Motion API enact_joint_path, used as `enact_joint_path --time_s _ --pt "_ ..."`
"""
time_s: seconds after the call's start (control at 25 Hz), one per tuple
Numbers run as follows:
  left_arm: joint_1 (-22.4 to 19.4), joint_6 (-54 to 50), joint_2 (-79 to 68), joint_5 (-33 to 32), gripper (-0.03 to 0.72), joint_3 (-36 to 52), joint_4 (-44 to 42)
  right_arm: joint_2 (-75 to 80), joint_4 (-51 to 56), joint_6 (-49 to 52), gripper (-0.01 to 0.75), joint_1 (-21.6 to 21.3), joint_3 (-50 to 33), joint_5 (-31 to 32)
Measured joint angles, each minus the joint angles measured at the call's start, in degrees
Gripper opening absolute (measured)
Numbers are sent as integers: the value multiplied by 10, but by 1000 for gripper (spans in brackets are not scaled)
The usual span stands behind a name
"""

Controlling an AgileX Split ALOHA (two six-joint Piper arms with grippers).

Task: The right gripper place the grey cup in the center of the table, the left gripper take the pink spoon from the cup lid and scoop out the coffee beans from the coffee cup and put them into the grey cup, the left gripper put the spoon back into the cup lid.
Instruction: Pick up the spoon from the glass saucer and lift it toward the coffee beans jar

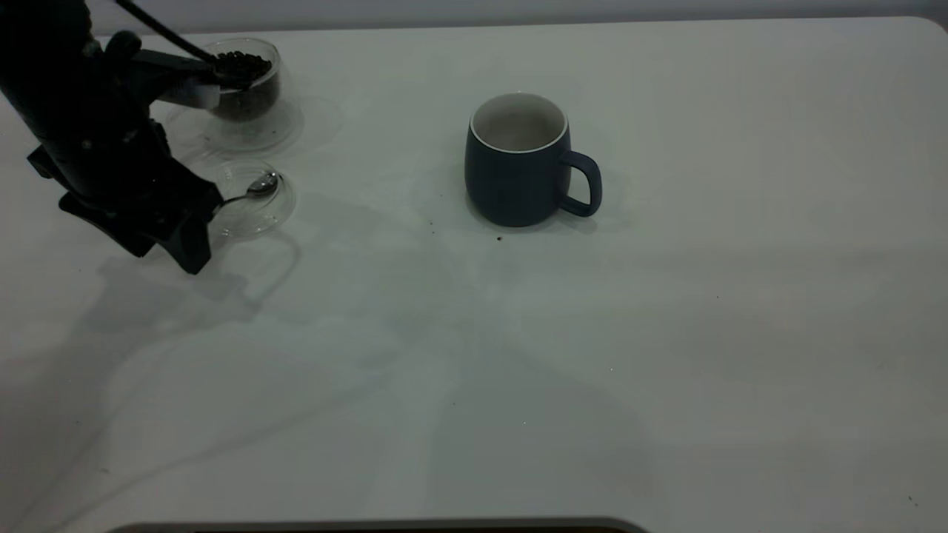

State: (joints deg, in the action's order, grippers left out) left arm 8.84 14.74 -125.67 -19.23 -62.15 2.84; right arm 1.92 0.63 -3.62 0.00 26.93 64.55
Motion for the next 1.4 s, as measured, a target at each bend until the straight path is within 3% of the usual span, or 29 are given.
enact_joint_path --time_s 0.56,1.0,1.4 --pt "-63 2 -1 7 573 -31 -78 0 0 0 590 0 0 0" --pt "-50 4 -1 -74 573 -58 -81 0 0 0 590 0 0 0" --pt "-51 -48 -1 -88 573 -58 12 0 0 0 590 0 0 0"
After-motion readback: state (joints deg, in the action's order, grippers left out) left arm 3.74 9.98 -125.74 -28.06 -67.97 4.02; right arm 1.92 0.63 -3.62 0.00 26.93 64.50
